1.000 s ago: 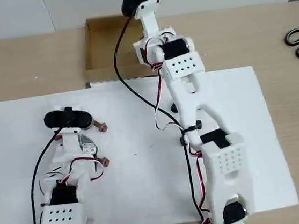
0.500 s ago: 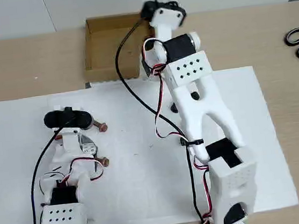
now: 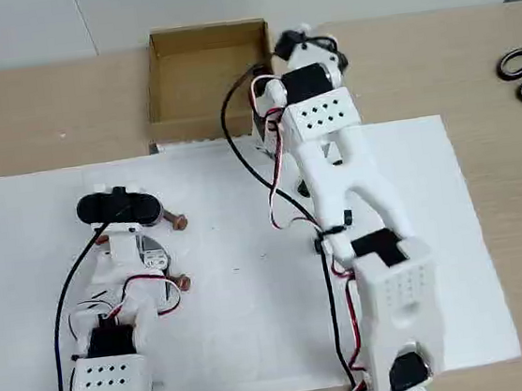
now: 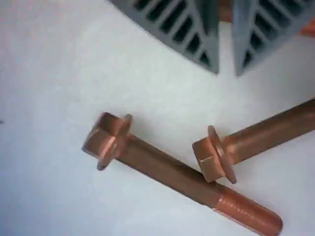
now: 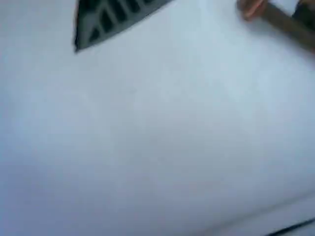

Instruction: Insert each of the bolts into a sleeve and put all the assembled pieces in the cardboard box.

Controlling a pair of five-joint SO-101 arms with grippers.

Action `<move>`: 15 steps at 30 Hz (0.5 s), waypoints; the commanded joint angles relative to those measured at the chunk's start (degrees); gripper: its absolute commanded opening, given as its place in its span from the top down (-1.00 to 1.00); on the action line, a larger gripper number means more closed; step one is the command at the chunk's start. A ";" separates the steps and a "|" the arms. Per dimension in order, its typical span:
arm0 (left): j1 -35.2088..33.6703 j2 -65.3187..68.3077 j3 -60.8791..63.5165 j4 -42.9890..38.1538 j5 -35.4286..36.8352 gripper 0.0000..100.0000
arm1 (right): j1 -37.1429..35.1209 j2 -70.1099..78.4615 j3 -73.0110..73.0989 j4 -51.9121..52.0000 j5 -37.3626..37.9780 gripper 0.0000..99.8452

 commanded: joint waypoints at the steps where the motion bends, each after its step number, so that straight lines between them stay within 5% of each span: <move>1: 0.00 -0.62 -0.31 -1.41 0.18 0.99 | 1.45 1.71 -2.55 -0.31 -0.97 0.62; 15: 0.00 -0.62 -0.31 -1.41 0.18 0.99 | 2.07 5.41 -2.37 -5.85 -0.97 0.62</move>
